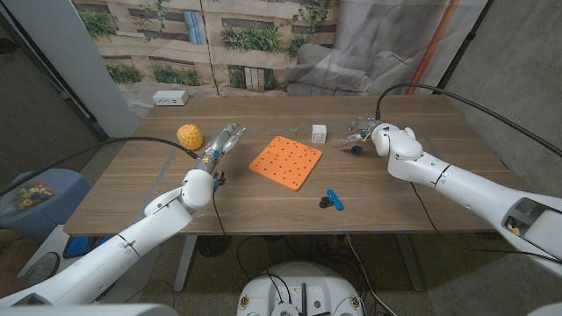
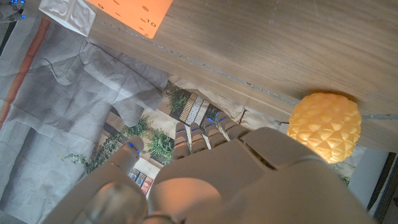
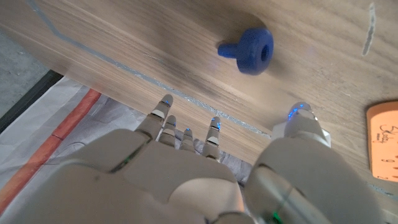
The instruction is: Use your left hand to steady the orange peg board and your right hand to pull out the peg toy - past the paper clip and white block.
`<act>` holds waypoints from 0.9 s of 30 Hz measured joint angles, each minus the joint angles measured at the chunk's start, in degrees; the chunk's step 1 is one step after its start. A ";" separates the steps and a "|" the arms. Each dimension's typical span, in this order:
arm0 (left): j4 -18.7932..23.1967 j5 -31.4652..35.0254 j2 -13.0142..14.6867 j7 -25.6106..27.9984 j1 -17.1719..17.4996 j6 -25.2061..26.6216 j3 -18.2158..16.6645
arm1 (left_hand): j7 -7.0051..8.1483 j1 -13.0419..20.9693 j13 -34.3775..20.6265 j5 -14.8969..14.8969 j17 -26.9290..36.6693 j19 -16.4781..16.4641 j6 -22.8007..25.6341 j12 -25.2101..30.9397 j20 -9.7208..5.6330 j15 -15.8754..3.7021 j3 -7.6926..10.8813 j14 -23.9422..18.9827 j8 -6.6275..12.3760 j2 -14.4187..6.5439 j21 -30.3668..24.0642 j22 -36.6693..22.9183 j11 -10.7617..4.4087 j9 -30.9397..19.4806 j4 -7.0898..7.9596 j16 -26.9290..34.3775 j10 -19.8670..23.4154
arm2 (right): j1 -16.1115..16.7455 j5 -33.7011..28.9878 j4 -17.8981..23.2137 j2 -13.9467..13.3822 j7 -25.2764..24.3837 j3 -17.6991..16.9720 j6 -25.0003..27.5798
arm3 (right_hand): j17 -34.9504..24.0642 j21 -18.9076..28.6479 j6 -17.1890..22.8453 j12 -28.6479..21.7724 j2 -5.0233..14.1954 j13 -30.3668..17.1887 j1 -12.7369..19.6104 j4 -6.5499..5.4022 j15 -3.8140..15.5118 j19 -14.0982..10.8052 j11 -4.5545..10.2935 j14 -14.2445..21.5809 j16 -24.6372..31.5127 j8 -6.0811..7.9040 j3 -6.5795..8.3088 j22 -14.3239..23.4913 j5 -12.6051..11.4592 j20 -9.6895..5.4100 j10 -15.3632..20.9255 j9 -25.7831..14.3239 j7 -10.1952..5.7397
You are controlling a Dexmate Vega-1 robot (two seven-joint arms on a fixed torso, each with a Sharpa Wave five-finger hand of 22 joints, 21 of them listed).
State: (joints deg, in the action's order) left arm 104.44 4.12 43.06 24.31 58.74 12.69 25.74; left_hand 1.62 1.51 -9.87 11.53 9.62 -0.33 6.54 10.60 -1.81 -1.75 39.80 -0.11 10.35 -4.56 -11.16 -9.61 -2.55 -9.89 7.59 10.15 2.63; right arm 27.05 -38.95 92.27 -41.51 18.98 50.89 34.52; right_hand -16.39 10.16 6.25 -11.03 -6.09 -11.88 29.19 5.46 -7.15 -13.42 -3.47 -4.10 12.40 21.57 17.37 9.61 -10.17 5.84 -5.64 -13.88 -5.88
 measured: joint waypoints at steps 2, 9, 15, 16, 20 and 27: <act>-0.70 -0.60 -0.42 0.19 0.02 -0.62 -0.32 | 0.00 0.00 0.00 0.00 0.00 -0.08 0.00 0.00 0.08 0.00 0.00 0.00 0.00 0.00 0.00 0.00 0.00 0.00 0.00 0.00 0.00 | 0.42 1.39 0.25 -0.06 -1.01 -0.61 -0.10 | 0.00 0.00 -0.44 -0.23 0.02 0.00 -0.02 0.00 0.09 0.21 0.01 -0.09 0.00 -0.53 0.00 0.00 0.00 -0.21 0.01 0.05 0.26; -3.57 -3.40 -2.12 1.05 0.02 -3.99 -1.20 | -0.01 0.00 0.00 0.00 0.00 -0.08 0.02 0.00 0.08 0.00 0.18 0.00 0.00 0.00 0.00 0.00 0.00 0.00 -0.18 0.00 0.00 | 2.56 6.69 1.04 -0.25 -5.21 -3.62 -1.10 | 0.00 0.00 -1.61 -0.66 0.84 0.00 -0.84 -0.10 0.09 0.41 0.71 -0.09 0.00 -1.67 0.11 0.00 0.00 -0.41 1.16 0.58 1.40; -6.13 -5.56 -3.37 1.37 -0.50 -6.79 -1.71 | -0.43 0.00 0.00 0.00 0.00 -0.08 0.43 0.00 0.08 0.00 0.18 0.00 0.01 0.00 0.00 0.00 0.32 0.00 -0.18 -0.22 -0.30 | 4.29 11.28 1.38 -0.34 -9.04 -5.93 -2.37 | 0.01 0.04 -2.19 -0.66 1.43 0.00 -1.43 -0.17 0.40 0.93 1.12 -0.40 0.00 -2.20 0.18 0.00 -0.01 -0.32 1.57 0.85 1.18; -6.59 -6.11 -3.54 1.38 -0.61 -7.53 -1.79 | -0.51 0.00 0.00 0.00 0.00 -0.08 0.52 0.00 0.08 0.00 0.35 0.00 0.01 0.00 0.00 0.00 0.52 0.00 -0.35 -0.22 -0.10 | 4.76 12.03 1.41 -0.36 -9.66 -6.59 -2.68 | 0.01 0.04 -2.19 -0.66 1.43 0.00 -1.43 -0.17 0.40 1.13 1.12 -0.39 0.00 -2.20 0.18 0.00 -0.01 -0.51 1.57 0.97 1.18; -8.66 -7.67 -4.31 1.35 -1.28 -9.97 -2.06 | -0.74 0.00 0.00 0.00 0.00 -0.07 0.75 0.00 0.08 0.00 0.41 0.00 0.01 0.00 0.00 0.00 0.62 0.00 -0.41 -0.22 0.01 | 6.32 15.65 1.37 -0.37 -12.93 -8.60 -4.47 | 0.01 0.04 -2.60 -0.66 1.73 0.03 -1.71 -0.17 0.42 1.12 1.12 -0.38 0.00 -2.63 0.18 0.00 -0.01 -0.51 1.57 1.23 0.78; -12.35 -8.99 -5.84 1.05 -2.36 -11.97 -2.42 | -0.82 0.00 0.00 0.00 -0.30 -0.07 0.83 0.00 0.08 0.00 0.63 0.00 0.01 0.00 0.00 0.00 0.62 0.00 -0.63 -0.22 0.01 | 7.28 20.60 0.92 -0.18 -17.44 -9.84 -7.61 | 0.14 0.27 -3.73 -1.11 2.89 0.17 -1.62 -0.17 1.27 0.38 1.43 -0.15 0.00 -3.83 0.18 0.01 -0.01 -1.25 1.88 1.81 0.26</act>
State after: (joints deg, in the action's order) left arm 92.09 -4.87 37.22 25.35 56.38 0.73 23.32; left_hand 0.80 1.51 -9.87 11.53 9.32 -0.40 7.38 10.60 -1.73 -1.76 40.43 -0.11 10.36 -4.57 -11.16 -9.61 -1.93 -9.89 6.95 9.92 2.63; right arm 34.33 -18.34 93.19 -41.69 1.54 41.04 26.90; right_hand -16.25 10.43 2.51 -12.14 -3.20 -11.71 27.57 5.29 -5.88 -13.04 -2.04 -4.25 12.40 17.74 17.54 9.61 -10.18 4.58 -3.76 -12.07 -5.62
